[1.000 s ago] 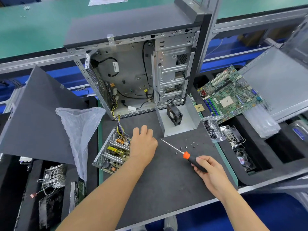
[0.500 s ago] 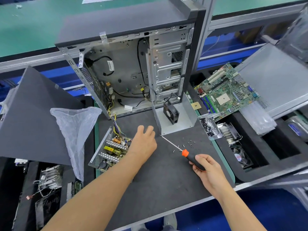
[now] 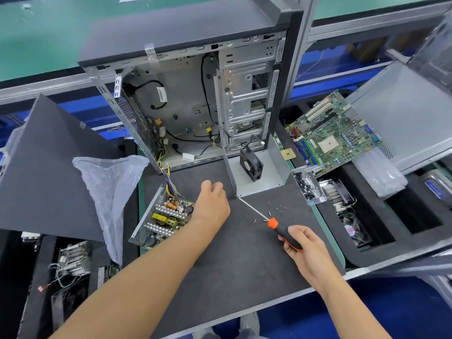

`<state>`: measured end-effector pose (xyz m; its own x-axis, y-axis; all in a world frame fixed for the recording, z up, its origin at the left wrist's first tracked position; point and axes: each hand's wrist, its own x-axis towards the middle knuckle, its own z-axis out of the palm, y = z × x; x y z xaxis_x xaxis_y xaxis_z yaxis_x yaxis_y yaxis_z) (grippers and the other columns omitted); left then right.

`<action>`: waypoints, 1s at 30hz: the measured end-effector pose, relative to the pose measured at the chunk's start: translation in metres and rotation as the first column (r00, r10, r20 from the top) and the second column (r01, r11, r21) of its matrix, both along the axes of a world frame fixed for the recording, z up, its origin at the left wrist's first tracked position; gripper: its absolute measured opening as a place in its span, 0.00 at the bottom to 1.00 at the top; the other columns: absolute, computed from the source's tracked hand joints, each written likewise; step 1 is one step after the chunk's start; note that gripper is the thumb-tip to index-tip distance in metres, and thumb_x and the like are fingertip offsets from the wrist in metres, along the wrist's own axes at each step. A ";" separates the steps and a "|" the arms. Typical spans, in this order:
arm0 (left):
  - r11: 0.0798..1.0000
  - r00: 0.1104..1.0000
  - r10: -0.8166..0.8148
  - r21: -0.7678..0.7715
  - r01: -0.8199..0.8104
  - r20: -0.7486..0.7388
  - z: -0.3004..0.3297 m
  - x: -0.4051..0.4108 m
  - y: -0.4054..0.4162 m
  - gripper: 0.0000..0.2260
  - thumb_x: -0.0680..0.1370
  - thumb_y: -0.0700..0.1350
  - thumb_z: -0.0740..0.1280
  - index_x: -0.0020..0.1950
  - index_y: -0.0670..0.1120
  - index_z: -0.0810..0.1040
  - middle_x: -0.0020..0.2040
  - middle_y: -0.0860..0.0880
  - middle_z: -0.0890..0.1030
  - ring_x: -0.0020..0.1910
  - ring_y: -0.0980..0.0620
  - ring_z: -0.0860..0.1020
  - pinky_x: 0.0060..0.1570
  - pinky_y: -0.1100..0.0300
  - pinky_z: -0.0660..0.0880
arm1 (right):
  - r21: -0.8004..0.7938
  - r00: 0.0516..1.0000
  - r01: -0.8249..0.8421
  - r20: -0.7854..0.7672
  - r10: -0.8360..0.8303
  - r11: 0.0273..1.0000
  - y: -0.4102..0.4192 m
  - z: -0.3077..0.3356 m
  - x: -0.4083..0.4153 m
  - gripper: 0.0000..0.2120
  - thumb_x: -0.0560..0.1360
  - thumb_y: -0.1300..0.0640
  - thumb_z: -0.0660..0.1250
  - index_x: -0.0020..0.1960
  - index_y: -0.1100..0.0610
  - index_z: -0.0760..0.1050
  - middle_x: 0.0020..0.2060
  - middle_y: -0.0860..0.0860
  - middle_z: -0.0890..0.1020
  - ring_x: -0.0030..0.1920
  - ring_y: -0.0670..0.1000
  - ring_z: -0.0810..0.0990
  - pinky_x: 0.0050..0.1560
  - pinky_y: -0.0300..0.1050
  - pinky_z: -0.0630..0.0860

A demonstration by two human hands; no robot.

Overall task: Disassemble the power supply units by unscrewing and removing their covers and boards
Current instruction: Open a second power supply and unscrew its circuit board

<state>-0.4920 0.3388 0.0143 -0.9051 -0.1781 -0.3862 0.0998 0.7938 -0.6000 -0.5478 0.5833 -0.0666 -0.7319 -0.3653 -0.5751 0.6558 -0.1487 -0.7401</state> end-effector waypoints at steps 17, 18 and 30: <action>0.996 0.995 0.090 0.018 -0.090 0.045 -0.004 -0.008 0.003 0.13 0.76 0.40 0.68 0.60 0.49 0.78 0.53 0.49 0.75 0.53 0.46 0.66 0.53 0.49 0.62 | -0.009 1.000 0.008 0.020 -0.007 1.000 -0.001 0.003 0.000 0.02 0.78 0.61 0.68 0.48 0.60 0.77 0.46 0.58 0.83 0.47 0.56 0.84 0.46 0.46 0.78; 0.995 0.994 0.100 0.021 -0.101 0.034 -0.005 -0.008 0.004 0.13 0.76 0.39 0.68 0.60 0.48 0.78 0.53 0.49 0.75 0.51 0.46 0.65 0.52 0.49 0.62 | -0.010 1.000 0.010 0.021 -0.009 1.000 -0.001 0.003 0.000 0.02 0.78 0.61 0.68 0.48 0.60 0.76 0.46 0.58 0.83 0.47 0.56 0.84 0.46 0.46 0.78; 0.996 0.995 0.044 0.075 -0.037 -0.093 -0.010 -0.010 0.007 0.11 0.77 0.35 0.63 0.57 0.45 0.76 0.51 0.47 0.74 0.52 0.46 0.68 0.50 0.51 0.61 | -0.004 0.999 0.029 0.029 -0.029 1.000 -0.001 0.004 0.000 0.04 0.79 0.60 0.68 0.50 0.61 0.77 0.47 0.60 0.83 0.47 0.56 0.84 0.45 0.45 0.79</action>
<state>-0.5016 0.3459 0.0045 -0.9308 -0.1899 -0.3124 0.0119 0.8383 -0.5451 -0.5474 0.5823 -0.0625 -0.7252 -0.3470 -0.5947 0.6725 -0.1715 -0.7200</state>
